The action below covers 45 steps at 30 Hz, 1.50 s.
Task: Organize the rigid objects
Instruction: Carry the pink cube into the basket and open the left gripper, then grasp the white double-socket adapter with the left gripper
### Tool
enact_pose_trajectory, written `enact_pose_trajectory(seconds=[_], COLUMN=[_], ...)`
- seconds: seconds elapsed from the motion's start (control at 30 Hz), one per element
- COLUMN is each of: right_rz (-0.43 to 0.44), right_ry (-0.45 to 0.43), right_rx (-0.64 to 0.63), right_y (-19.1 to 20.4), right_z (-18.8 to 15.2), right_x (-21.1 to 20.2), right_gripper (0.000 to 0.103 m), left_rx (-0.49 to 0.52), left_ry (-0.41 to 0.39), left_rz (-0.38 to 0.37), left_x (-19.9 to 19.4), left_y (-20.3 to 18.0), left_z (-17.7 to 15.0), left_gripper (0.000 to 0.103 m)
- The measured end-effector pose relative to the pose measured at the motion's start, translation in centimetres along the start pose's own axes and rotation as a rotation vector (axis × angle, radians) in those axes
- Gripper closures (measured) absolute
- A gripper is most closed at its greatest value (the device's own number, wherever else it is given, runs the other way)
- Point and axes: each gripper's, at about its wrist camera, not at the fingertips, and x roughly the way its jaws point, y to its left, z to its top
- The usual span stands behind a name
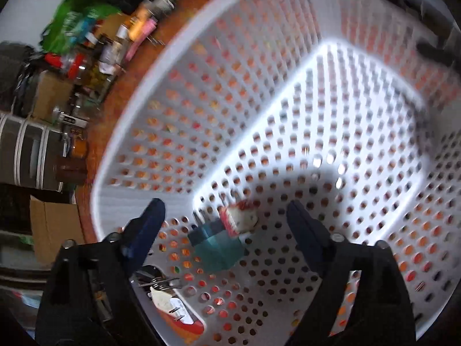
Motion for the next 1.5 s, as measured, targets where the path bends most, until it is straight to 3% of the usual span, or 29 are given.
enact_pose_trajectory(seconds=[0.17, 0.23, 0.3, 0.43, 0.57, 0.67, 0.77, 0.87, 1.13, 1.33, 1.47, 1.5], right_rz=[0.003, 0.003, 0.002, 0.003, 0.006, 0.008, 0.003, -0.006, -0.005, -0.003, -0.002, -0.002], right_ry=[-0.004, -0.004, -0.003, -0.006, -0.011, -0.013, -0.005, -0.003, -0.003, -0.005, -0.006, -0.005], right_rx=[0.004, 0.007, 0.007, 0.001, 0.013, 0.016, 0.015, 0.015, 0.022, 0.019, 0.02, 0.02], right_y=[0.0, 0.0, 0.0, 0.0, -0.1, -0.1, -0.1, -0.1, -0.1, -0.1, 0.0, 0.0], right_z=[-0.1, -0.1, -0.1, -0.1, 0.0, 0.0, 0.0, 0.0, 0.1, 0.1, 0.2, 0.2], right_x=[0.0, 0.0, 0.0, 0.0, -0.1, -0.1, -0.1, -0.1, 0.0, 0.0, 0.0, 0.0], right_gripper=[0.089, 0.089, 0.089, 0.089, 0.089, 0.089, 0.089, 0.089, 0.089, 0.089, 0.089, 0.089], left_rx=[-0.203, -0.334, -0.46, -0.663, -0.712, -0.653, -0.616, -0.652, -0.696, -0.677, -0.648, -0.644], left_ry=[-0.256, -0.353, -0.413, -0.408, -0.433, -0.396, -0.402, -0.392, -0.295, -0.306, -0.297, -0.296], left_rz=[-0.026, -0.075, -0.06, -0.002, -0.091, -0.1, -0.016, -0.068, -0.113, -0.09, -0.065, -0.06], left_x=[-6.9, -9.5, -10.7, -9.2, -5.5, -2.2, -0.9, 0.1, 4.0, 4.2, 4.5, 4.5], left_y=[5.2, 8.4, 11.5, 14.9, 14.0, 11.7, 9.8, 9.5, 10.5, 9.9, 9.1, 8.9], left_z=[-4.8, -9.0, -14.2, -22.8, -28.1, -28.5, -27.7, -26.7, -23.7, -22.9, -22.3, -22.3], left_gripper=[0.014, 0.003, 0.0, 0.0, 0.0, 0.001, 0.003, 0.005, 0.042, 0.054, 0.078, 0.08])
